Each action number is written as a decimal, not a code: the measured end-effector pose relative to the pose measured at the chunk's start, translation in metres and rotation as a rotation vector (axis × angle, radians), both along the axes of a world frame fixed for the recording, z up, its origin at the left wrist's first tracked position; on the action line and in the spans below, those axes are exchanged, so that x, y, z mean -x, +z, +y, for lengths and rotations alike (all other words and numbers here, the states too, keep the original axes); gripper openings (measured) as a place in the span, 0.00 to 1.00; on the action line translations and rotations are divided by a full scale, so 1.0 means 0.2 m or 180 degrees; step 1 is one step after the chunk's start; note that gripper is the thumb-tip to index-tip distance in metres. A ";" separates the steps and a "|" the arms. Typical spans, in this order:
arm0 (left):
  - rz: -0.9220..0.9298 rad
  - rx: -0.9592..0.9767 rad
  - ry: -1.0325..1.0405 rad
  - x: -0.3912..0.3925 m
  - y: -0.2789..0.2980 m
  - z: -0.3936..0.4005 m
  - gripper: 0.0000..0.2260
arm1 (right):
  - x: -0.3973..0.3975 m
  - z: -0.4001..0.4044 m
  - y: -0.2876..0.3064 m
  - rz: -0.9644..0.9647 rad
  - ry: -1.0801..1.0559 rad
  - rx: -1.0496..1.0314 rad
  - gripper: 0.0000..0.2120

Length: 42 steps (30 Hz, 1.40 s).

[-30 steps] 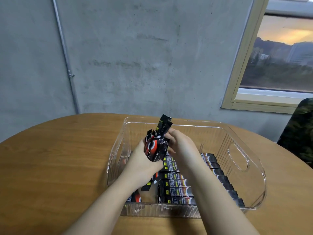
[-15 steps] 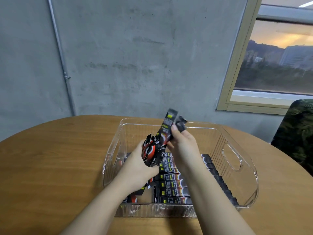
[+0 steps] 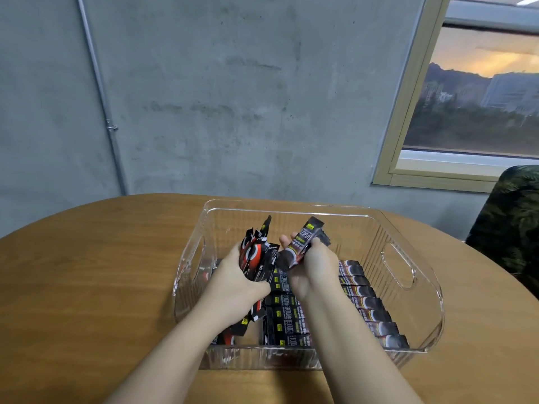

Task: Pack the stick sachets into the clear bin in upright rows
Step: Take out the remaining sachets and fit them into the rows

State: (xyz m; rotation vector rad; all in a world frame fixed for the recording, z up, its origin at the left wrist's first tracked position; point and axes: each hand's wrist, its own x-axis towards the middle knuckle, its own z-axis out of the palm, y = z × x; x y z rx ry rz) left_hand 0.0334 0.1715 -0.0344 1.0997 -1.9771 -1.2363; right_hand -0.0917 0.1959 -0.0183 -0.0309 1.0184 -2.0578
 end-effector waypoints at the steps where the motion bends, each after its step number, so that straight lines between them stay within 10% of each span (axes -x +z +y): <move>1: 0.0019 0.0001 0.0010 0.00 0.00 0.00 0.22 | -0.01 0.00 -0.01 -0.0138 0.0004 0.0001 0.10; 26: 0.0903 0.0202 0.0169 -0.04 0.11 0.04 0.17 | -0.18 0.13 0.00 0.1122 0.2077 0.0289 0.15; 42: 0.1233 0.0791 0.1209 -0.45 0.48 -0.09 0.15 | -0.18 0.13 -0.15 0.4933 0.1524 -0.1634 0.11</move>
